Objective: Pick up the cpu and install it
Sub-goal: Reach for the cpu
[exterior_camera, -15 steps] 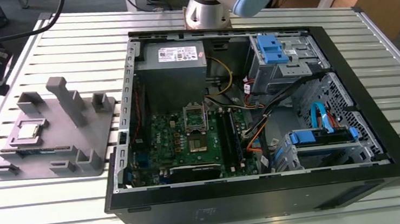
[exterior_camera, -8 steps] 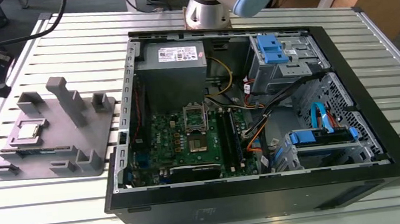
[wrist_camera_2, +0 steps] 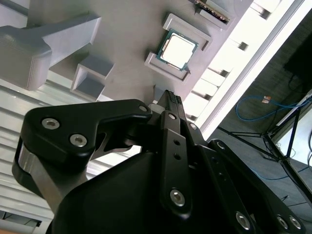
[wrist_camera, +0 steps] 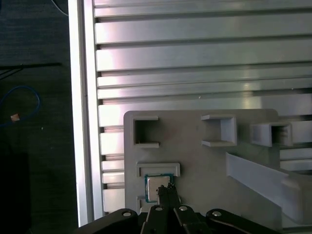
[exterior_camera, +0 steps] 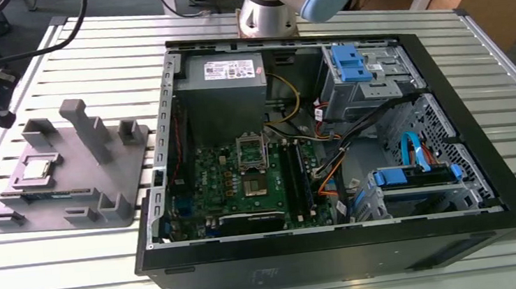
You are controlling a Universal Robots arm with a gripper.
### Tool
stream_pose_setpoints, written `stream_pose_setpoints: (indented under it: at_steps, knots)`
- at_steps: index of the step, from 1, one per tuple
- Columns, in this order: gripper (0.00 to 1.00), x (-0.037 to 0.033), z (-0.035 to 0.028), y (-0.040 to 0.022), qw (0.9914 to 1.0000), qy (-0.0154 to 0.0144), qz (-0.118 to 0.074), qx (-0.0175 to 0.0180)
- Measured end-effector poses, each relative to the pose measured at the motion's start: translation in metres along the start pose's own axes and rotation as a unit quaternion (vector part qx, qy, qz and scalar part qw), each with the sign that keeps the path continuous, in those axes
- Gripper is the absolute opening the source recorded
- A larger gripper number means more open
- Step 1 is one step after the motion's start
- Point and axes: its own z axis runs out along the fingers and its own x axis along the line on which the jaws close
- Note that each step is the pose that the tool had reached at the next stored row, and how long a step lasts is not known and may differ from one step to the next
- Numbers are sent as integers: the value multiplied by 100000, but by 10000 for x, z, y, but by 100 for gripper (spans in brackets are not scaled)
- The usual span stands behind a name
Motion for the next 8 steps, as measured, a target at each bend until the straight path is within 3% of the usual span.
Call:
stream_pose_setpoints:
  at_steps: [8]
  knots:
    - [11, 0, 4, 0, 100000, 2, 0, 0]
